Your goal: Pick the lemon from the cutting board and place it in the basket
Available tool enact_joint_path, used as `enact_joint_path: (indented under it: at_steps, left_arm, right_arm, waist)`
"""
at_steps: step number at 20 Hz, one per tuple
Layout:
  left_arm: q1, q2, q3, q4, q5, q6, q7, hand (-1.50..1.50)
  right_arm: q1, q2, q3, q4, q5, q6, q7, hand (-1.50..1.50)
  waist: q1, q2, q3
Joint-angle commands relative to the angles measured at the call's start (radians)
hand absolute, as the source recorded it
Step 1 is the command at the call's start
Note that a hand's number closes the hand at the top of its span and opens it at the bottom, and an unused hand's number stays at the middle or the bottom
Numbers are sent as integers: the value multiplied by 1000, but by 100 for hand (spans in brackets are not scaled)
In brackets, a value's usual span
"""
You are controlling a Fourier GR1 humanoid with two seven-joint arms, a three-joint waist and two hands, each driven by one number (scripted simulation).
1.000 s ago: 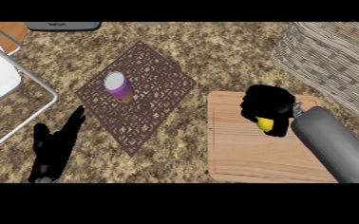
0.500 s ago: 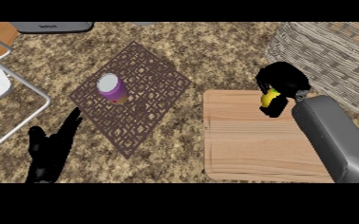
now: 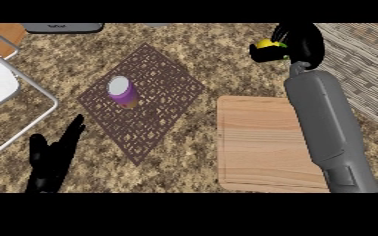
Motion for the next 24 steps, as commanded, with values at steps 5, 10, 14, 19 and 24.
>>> enact_joint_path:
  at_steps: [5, 10, 14, 19, 24]
  left_arm:
    - [26, -48, -54, 39, -9, -6, 37, 0]
    - [15, -37, -30, 89, -4, -24, 24, 0]
    - [0, -45, -20, 84, -15, -4, 35, 0]
    - [-15, -34, -12, 56, 2, -25, 88, 0]
    - [6, -49, -9, 85, -19, -19, 28, 0]
  right_arm:
    - [-280, 55, -90, -26, 221, -323, 460, 150]
    - [-412, -26, -104, 31, 357, -274, 626, 150]
    - [-483, -108, -153, 35, 348, -194, 626, 150]
    - [-544, -157, -192, 128, 370, -172, 626, 150]
    - [-496, -259, -263, 197, 316, -199, 518, 150]
  waist:
    - [31, 10, -15]
    - [21, 11, -15]
    - [12, 8, -13]
    - [19, 11, -13]
    - [17, 13, -12]
